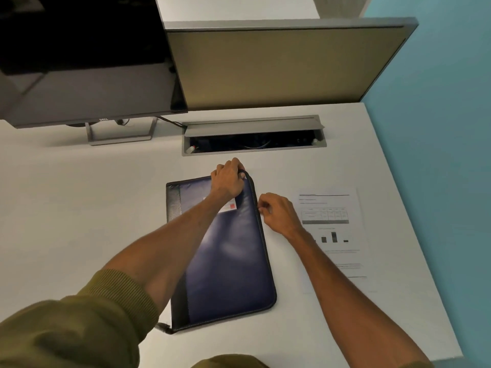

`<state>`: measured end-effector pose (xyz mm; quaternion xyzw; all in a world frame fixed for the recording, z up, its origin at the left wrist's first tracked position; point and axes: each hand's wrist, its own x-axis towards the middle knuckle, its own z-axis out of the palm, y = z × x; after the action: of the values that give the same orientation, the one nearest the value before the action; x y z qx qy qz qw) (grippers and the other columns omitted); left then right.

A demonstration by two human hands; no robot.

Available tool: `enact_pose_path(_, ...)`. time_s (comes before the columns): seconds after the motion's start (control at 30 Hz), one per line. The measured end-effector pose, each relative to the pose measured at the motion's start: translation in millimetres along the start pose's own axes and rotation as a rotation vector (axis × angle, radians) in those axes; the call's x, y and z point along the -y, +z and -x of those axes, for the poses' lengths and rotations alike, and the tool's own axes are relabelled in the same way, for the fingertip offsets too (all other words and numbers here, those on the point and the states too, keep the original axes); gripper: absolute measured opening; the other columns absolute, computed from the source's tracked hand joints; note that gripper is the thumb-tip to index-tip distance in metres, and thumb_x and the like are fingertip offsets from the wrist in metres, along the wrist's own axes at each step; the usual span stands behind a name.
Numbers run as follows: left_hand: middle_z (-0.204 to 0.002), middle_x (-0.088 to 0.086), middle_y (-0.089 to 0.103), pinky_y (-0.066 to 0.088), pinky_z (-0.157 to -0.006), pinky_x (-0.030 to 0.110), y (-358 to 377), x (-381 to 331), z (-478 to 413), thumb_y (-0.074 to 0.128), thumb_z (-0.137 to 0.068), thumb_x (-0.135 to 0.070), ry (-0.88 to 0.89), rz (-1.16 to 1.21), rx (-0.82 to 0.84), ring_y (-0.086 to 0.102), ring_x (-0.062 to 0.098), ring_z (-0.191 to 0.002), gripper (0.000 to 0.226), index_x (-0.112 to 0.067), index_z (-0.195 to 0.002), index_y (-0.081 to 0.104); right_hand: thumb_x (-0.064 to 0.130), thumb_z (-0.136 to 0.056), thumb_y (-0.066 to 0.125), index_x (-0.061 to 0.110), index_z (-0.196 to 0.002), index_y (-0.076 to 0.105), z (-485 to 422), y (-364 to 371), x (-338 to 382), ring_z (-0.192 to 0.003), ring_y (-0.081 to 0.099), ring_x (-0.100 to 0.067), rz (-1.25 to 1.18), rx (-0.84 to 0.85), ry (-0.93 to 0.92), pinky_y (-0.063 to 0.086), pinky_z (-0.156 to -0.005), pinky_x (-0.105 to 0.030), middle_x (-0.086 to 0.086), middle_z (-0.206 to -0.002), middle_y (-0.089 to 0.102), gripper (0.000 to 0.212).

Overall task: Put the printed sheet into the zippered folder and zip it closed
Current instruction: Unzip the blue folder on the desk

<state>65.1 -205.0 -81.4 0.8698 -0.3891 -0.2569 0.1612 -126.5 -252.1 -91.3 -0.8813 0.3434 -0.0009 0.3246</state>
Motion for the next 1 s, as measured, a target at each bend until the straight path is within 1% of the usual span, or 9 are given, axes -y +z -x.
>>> enact_pose_path(0.17,-0.144,0.014,0.058,0.037,-0.120,0.053,-6.1,-10.1,9.3,0.051,-0.108,-0.014,-0.042,-0.013,0.014,0.050,0.037,-0.137,0.029,-0.012,-0.138,0.054,0.000,-0.091,0.065,0.012,-0.093,0.074,48.8,8.9,-10.9,-0.085,0.071,-0.020,-0.025,0.098,0.069,0.062,-0.082,-0.041,-0.003,-0.094,0.077,0.015)
enact_pose_path(0.3,-0.148,0.013,0.053,0.034,-0.124,0.048,2.4,-19.6,26.9,0.057,-0.102,-0.011,-0.022,-0.020,-0.056,0.047,0.036,-0.142,0.044,-0.013,-0.145,0.047,0.011,-0.099,0.065,0.014,-0.103,0.073,67.7,13.4,-7.1,-0.094,0.071,-0.022,-0.013,0.068,0.127,0.061,-0.087,-0.039,-0.002,-0.106,0.077,0.010)
enact_pose_path(0.37,-0.154,0.011,0.047,0.029,-0.129,0.046,8.1,-22.4,39.2,0.061,-0.098,-0.011,0.091,-0.082,-0.047,0.040,0.035,-0.151,0.052,-0.018,-0.148,0.048,0.015,-0.103,0.062,0.014,-0.108,0.072,70.4,14.1,-2.0,-0.099,0.071,-0.023,0.012,0.034,0.136,0.060,-0.090,-0.037,-0.003,-0.112,0.075,0.011)
enact_pose_path(0.43,-0.162,0.008,0.042,0.020,-0.135,0.048,12.5,-24.1,51.0,0.063,-0.098,-0.014,0.263,-0.177,0.060,0.026,0.033,-0.162,0.046,-0.023,-0.142,0.060,0.017,-0.105,0.060,0.012,-0.111,0.071,71.9,14.7,2.1,-0.100,0.071,-0.025,0.026,0.010,0.140,0.060,-0.092,-0.038,-0.006,-0.114,0.075,0.013)
enact_pose_path(0.5,-0.164,0.003,0.046,0.015,-0.136,0.050,16.5,-21.8,61.3,0.062,-0.099,-0.017,0.424,-0.299,0.206,0.018,0.029,-0.167,0.034,-0.024,-0.131,0.072,0.019,-0.107,0.058,0.011,-0.114,0.070,73.8,15.0,4.9,-0.101,0.071,-0.026,0.029,-0.011,0.158,0.059,-0.092,-0.038,-0.008,-0.116,0.074,0.016)
enact_pose_path(0.57,-0.162,-0.001,0.051,0.016,-0.136,0.048,21.2,-16.4,72.4,0.060,-0.100,-0.018,0.494,-0.394,0.296,0.017,0.026,-0.168,0.033,-0.022,-0.129,0.075,0.023,-0.108,0.057,0.010,-0.116,0.069,76.0,15.1,6.7,-0.101,0.070,-0.027,0.026,-0.026,0.175,0.058,-0.090,-0.038,-0.009,-0.116,0.073,0.019)
enact_pose_path(0.7,-0.165,-0.001,0.047,0.017,-0.136,0.044,25.1,-7.2,90.7,0.059,-0.100,-0.017,0.533,-0.481,0.279,0.018,0.025,-0.167,0.047,-0.019,-0.146,0.062,0.025,-0.110,0.054,0.010,-0.121,0.066,80.7,17.4,9.3,-0.105,0.070,-0.028,0.023,-0.038,0.190,0.058,-0.094,-0.036,-0.010,-0.121,0.071,0.022)
enact_pose_path(0.87,-0.168,0.001,0.043,0.022,-0.136,0.045,30.3,-6.5,110.8,0.058,-0.105,-0.023,0.546,-0.534,0.264,0.022,0.026,-0.166,0.051,-0.018,-0.155,0.051,0.027,-0.111,0.052,0.012,-0.125,0.065,86.6,20.6,10.3,-0.109,0.069,-0.027,0.026,-0.058,0.194,0.048,-0.085,-0.027,-0.009,-0.125,0.069,0.024)
enact_pose_path(1.0,-0.171,0.007,0.035,0.020,-0.137,0.044,35.4,-7.0,121.2,0.053,-0.109,-0.021,0.524,-0.540,0.231,0.018,0.029,-0.167,0.051,-0.014,-0.158,0.044,0.025,-0.111,0.053,0.011,-0.122,0.066,96.2,19.0,10.8,-0.107,0.069,-0.026,0.026,-0.051,0.174,0.056,-0.094,-0.034,-0.009,-0.123,0.070,0.022)
